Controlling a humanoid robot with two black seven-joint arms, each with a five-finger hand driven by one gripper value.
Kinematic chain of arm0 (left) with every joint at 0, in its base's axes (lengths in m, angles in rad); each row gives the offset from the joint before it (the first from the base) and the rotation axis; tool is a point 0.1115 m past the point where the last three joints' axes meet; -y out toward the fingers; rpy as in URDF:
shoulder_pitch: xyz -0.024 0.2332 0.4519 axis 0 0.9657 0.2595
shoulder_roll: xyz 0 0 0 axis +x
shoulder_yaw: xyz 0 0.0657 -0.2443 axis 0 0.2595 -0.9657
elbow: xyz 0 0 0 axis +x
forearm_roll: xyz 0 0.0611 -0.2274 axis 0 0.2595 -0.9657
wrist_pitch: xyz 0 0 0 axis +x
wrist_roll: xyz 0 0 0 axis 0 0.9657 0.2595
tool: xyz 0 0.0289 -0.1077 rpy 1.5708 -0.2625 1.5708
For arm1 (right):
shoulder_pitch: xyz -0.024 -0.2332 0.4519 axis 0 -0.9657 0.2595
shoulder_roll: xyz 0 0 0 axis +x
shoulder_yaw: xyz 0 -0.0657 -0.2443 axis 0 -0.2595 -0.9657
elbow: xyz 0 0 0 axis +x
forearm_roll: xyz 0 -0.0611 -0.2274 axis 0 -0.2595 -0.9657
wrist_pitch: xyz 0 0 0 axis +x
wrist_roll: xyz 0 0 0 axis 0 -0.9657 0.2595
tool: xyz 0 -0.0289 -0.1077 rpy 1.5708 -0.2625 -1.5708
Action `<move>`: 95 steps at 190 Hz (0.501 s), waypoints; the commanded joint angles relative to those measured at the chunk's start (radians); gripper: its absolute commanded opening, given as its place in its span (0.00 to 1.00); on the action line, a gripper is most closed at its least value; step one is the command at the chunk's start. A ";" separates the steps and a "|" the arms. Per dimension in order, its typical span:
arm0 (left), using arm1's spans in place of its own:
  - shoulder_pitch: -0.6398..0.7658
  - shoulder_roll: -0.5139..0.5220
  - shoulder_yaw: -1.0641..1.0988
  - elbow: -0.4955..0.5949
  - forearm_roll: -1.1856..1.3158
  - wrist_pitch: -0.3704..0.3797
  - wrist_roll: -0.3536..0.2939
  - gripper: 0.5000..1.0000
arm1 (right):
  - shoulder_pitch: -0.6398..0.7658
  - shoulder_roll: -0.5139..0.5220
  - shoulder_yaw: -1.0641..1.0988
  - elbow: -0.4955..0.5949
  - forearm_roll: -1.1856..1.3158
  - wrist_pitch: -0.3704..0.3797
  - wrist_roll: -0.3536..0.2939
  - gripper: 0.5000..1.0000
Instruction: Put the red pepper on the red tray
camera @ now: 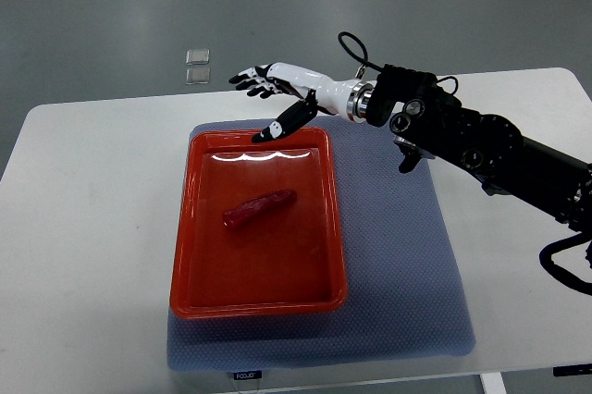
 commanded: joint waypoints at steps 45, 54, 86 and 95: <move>0.001 0.000 0.002 0.001 0.000 0.002 0.001 1.00 | -0.244 -0.013 0.430 -0.018 0.554 0.058 0.013 0.72; 0.001 0.000 0.002 0.001 0.000 0.002 0.000 1.00 | -0.286 -0.013 0.454 -0.025 0.606 0.075 0.013 0.72; 0.001 0.000 0.003 0.001 0.000 0.002 0.001 1.00 | -0.375 0.004 0.510 -0.044 0.729 0.093 0.032 0.79; 0.001 0.000 0.003 0.001 0.000 0.002 0.000 1.00 | -0.395 0.004 0.514 -0.048 0.756 0.093 0.036 0.79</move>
